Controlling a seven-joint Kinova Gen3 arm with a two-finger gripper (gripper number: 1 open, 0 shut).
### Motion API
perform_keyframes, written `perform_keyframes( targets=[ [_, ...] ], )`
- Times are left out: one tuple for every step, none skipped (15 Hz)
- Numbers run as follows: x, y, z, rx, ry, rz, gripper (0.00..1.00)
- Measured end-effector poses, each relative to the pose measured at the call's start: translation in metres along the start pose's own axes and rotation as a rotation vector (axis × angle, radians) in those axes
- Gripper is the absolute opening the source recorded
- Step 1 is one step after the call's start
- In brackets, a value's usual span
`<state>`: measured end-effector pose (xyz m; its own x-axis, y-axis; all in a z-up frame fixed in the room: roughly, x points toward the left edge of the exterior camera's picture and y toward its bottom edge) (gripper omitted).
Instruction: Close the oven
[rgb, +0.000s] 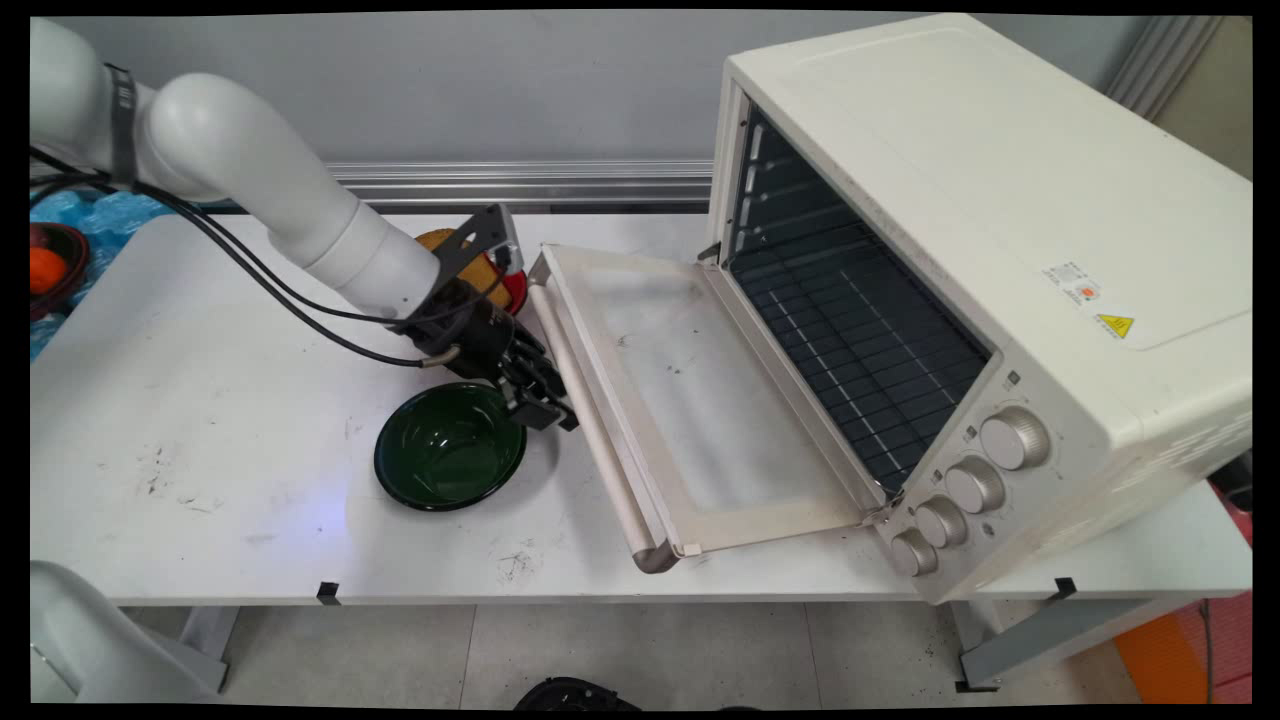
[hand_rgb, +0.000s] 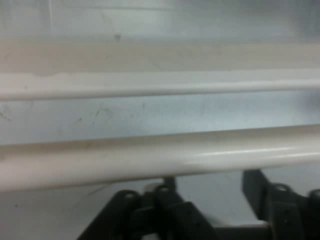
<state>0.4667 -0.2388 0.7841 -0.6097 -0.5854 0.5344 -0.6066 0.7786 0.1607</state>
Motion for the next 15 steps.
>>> perform_keyframes(
  targets=[
    [0.001, -0.001, 0.004, 0.001, 0.002, 0.000, 0.00],
    [0.002, -0.001, 0.008, 0.002, 0.004, 0.000, 0.00],
    [0.002, -0.001, 0.010, 0.004, 0.007, 0.000, 0.00],
    [0.003, -0.001, 0.013, 0.005, 0.011, -0.001, 0.00],
    [0.004, -0.002, 0.016, 0.006, 0.016, -0.004, 0.00],
    [0.004, -0.001, 0.018, 0.007, 0.020, -0.008, 0.00],
    [0.004, -0.001, 0.019, 0.009, 0.024, -0.011, 0.00],
    [0.004, -0.001, 0.021, 0.011, 0.028, -0.013, 0.00],
    [0.004, -0.001, 0.022, 0.012, 0.033, -0.016, 0.00],
    [0.005, -0.001, 0.022, 0.013, 0.039, -0.017, 0.00],
    [0.006, -0.001, 0.022, 0.014, 0.047, -0.018, 0.00],
    [0.007, -0.001, 0.022, 0.015, 0.053, -0.019, 0.00],
    [0.008, 0.000, 0.022, 0.015, 0.060, -0.019, 0.00],
    [0.009, 0.000, 0.021, 0.016, 0.066, -0.019, 0.00],
    [0.012, 0.000, 0.019, 0.018, 0.076, -0.017, 0.00]
  ],
)
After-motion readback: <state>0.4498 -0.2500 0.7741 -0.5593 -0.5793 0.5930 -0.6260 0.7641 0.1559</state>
